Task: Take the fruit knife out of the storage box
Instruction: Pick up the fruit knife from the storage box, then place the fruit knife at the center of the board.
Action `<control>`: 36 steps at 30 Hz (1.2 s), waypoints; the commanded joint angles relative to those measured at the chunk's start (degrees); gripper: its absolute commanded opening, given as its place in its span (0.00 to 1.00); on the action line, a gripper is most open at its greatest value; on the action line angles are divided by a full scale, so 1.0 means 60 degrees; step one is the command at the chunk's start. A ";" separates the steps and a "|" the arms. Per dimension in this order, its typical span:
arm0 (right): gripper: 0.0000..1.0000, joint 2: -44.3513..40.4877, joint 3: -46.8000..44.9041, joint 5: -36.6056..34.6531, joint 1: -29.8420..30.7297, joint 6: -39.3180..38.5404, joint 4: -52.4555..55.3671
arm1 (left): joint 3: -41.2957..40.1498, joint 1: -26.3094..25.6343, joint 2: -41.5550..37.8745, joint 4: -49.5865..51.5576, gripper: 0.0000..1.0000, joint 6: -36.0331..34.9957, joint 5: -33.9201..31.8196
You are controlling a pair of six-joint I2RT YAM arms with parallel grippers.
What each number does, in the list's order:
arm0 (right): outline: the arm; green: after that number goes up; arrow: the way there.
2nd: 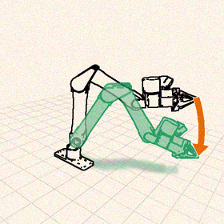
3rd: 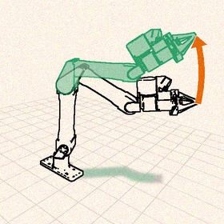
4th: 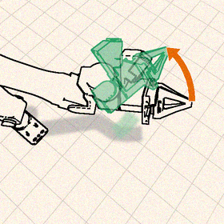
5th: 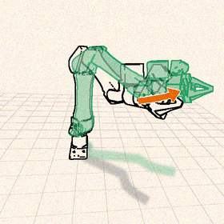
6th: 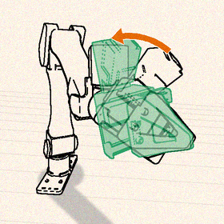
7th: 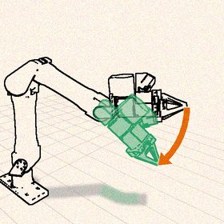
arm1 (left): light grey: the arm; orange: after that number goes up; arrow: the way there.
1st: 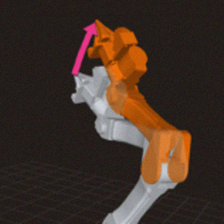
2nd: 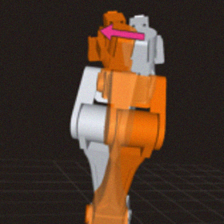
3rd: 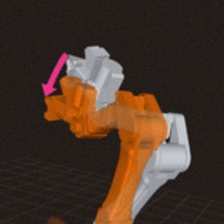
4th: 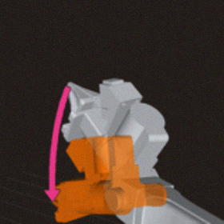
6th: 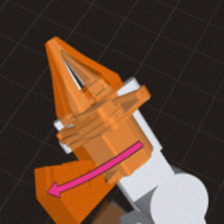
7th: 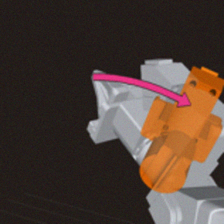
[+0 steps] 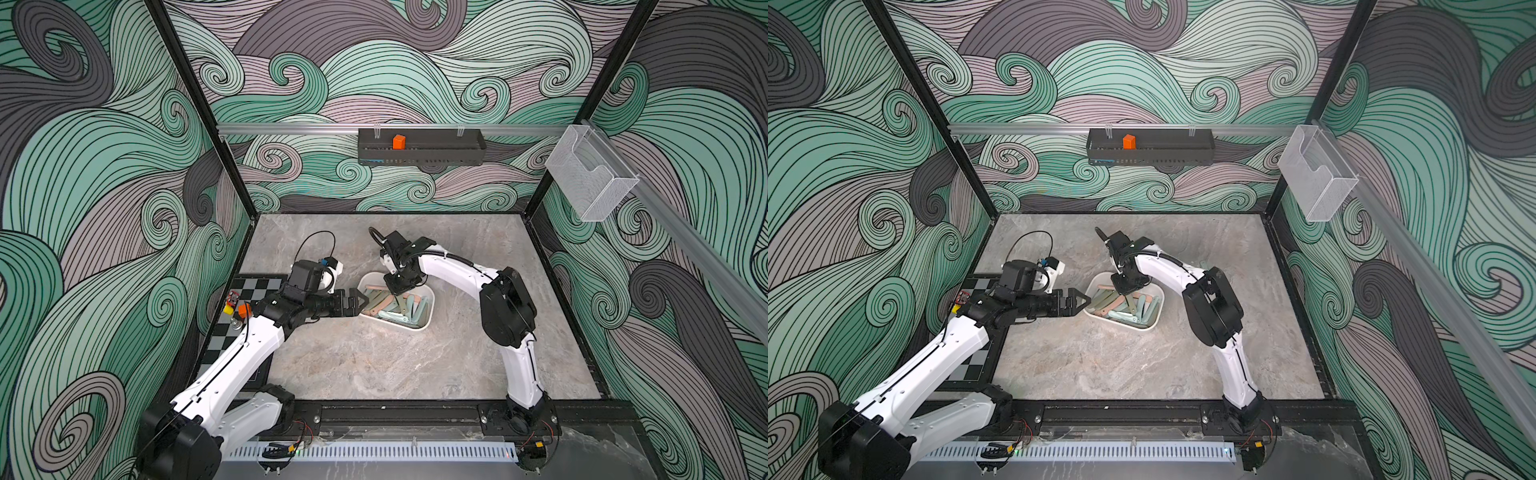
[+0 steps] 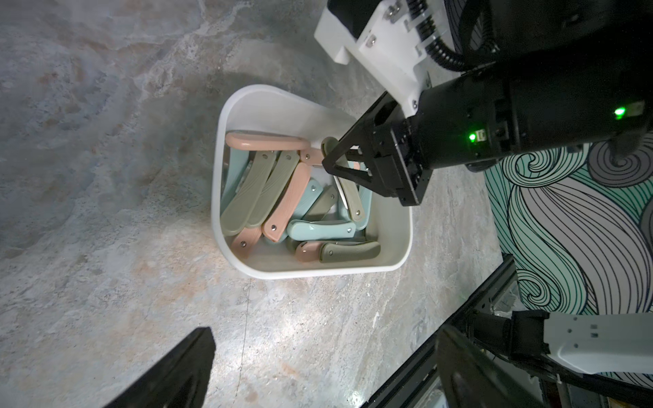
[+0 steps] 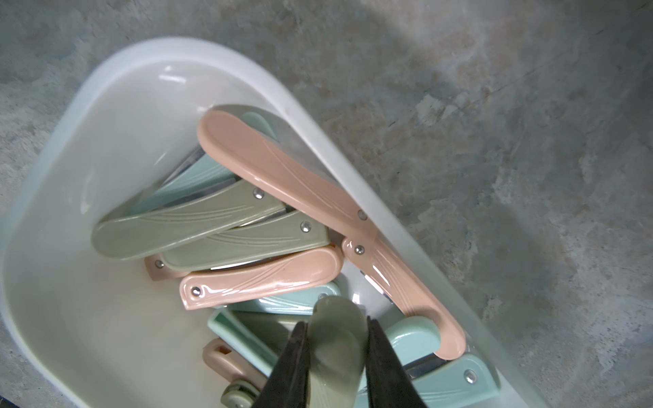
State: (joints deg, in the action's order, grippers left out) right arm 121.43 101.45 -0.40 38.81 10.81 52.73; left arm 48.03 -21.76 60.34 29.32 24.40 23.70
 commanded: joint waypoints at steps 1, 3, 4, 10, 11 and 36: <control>0.27 -0.0360 0.0437 0.0155 -0.0108 -0.0087 0.0310 | 0.0417 0.0038 0.0113 0.0014 0.99 -0.0324 0.0229; 0.27 -0.0447 0.0500 0.0196 -0.0151 -0.0099 0.0333 | 0.0461 0.0041 0.0178 -0.0007 0.99 -0.0398 0.0197; 0.27 -0.0469 0.0557 0.0219 -0.0164 -0.0102 0.0355 | 0.0476 0.0024 0.0231 -0.0026 0.99 -0.0395 0.0180; 0.25 -0.0690 0.1012 0.0200 -0.0411 -0.0248 0.0766 | 0.0686 0.0032 0.0596 -0.0207 0.99 -0.0393 0.0305; 0.25 -0.0780 0.1028 0.0199 -0.0471 -0.0277 0.0787 | 0.0749 0.0032 0.0660 -0.0206 0.99 -0.0399 0.0325; 0.25 -0.0075 0.1035 -0.0310 -0.4593 -0.1429 0.1187 | 0.2867 -0.0766 0.4281 -0.1460 0.99 -0.0231 0.0977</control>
State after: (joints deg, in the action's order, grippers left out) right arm 117.69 105.82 -2.50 11.60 3.49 59.44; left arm 63.29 -25.67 84.77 22.20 22.98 27.77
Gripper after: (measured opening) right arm 0.258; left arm 0.987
